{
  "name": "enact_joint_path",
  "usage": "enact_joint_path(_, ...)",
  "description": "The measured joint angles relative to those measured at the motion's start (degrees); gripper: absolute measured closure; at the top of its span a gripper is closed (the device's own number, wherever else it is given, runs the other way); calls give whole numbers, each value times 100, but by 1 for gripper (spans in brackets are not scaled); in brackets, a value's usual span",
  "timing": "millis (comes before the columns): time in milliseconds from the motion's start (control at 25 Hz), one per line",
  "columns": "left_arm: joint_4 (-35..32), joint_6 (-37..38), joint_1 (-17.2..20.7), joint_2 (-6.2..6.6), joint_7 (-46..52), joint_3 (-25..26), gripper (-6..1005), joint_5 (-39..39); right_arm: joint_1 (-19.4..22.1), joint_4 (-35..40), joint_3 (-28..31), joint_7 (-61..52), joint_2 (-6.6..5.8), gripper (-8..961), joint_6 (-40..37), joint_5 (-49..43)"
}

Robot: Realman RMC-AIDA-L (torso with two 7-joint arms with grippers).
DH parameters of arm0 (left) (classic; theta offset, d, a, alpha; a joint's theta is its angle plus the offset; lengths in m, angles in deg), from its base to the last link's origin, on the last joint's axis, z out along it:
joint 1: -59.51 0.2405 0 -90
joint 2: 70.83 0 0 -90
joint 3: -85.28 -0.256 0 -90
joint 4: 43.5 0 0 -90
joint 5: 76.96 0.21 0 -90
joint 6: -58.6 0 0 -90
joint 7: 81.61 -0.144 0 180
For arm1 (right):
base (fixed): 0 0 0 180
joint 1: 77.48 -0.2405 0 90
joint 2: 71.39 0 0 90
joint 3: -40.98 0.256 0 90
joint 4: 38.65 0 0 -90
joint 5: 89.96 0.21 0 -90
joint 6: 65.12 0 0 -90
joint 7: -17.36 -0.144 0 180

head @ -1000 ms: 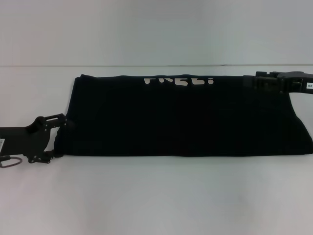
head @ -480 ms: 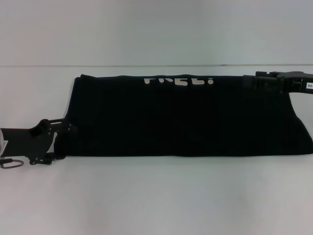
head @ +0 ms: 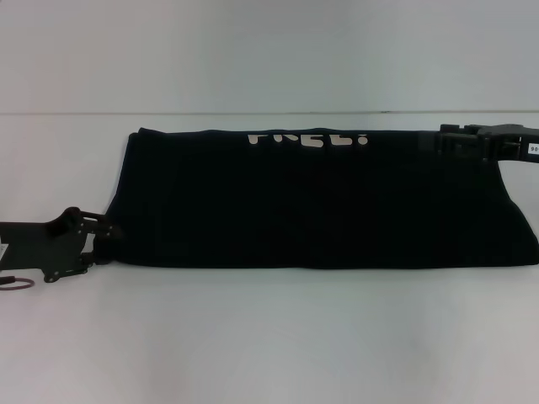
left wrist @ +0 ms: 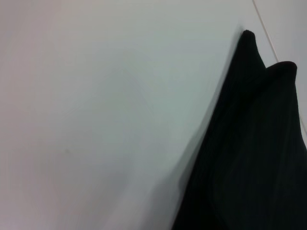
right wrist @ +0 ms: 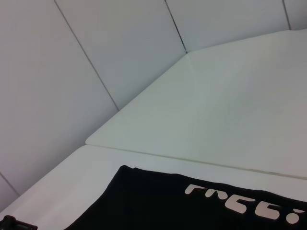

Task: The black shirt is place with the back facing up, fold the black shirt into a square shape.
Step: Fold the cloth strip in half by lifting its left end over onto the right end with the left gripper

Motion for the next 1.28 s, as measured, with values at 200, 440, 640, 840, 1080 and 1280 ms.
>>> enact_joint_path(200, 18, -100, 3, 0, -30, -20, 553, 7, 3, 0, 0, 4, 0, 277, 0, 0)
enact_joint_path(440, 39, -190, 12, -10, -161, -32, 709, 16, 4, 0, 0, 14, 8, 277, 8, 0)
enact_joint_path(640, 46, -165, 26, -18, -364, -15, 861, 16, 5, 0, -2, 16, 14, 278, 13, 0)
enact_joint_path(840, -12, 30, 65, -9, -748, 66, 969, -30, 14, 0, -16, 18, 34, 277, 17, 0)
enact_joint_path(1080, -212, 411, 175, 42, -1525, 508, 960, -52, 14, 0, -3, -4, 49, 277, 25, 26)
enact_joint_path(1280, -651, 479, 458, 63, -1754, 540, 952, -27, -1, -15, -9, -53, 56, 278, 18, 162)
